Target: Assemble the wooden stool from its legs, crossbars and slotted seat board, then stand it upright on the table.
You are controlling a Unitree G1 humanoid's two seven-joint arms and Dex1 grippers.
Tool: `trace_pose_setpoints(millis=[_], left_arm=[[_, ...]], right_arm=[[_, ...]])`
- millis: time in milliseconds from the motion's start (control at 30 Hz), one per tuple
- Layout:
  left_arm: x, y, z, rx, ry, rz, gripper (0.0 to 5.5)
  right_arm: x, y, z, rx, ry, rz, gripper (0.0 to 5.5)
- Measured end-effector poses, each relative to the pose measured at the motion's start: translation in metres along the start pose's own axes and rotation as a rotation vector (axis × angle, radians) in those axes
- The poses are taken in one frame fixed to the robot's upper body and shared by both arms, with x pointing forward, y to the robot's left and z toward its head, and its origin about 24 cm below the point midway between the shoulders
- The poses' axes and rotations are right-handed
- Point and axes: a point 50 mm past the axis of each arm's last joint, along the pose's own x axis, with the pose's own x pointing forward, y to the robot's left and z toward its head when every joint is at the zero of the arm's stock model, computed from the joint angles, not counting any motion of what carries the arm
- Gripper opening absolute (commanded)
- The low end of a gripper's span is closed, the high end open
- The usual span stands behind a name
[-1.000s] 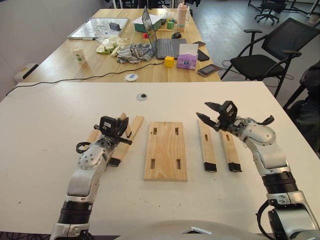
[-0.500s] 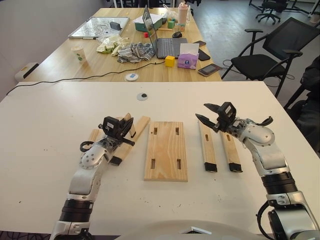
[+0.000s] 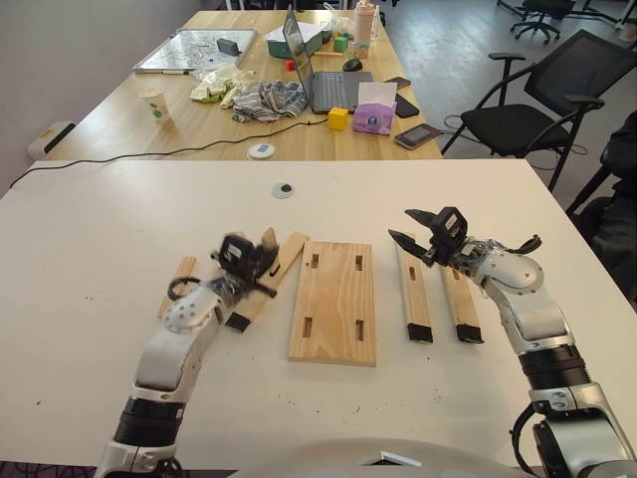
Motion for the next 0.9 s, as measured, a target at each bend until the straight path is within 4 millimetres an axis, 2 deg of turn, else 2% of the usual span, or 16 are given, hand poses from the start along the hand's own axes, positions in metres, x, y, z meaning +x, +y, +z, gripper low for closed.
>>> trace_pose_setpoints(millis=[233, 433, 633, 700, 900], left_arm=[[-0.018, 0.000, 0.003, -0.037, 0.074, -0.036, 2.31], [-0.043, -0.007, -0.001, -0.058, 0.129, -0.041, 3.07], [-0.046, -0.004, 0.000, -0.051, 0.130, -0.002, 3.93], [-0.045, -0.001, 0.001, -0.035, 0.132, 0.029, 4.10], [-0.043, 0.007, -0.014, -0.050, 0.189, 0.071, 4.10]], right_arm=[[-0.001, 0.012, -0.004, 0.029, -0.008, -0.003, 2.55], [-0.002, 0.011, -0.004, 0.021, -0.004, -0.011, 2.55], [-0.005, 0.014, -0.007, 0.027, 0.004, -0.021, 2.55], [-0.006, 0.014, -0.007, 0.027, 0.003, -0.021, 2.55], [-0.006, 0.014, -0.007, 0.024, 0.005, -0.021, 2.55]])
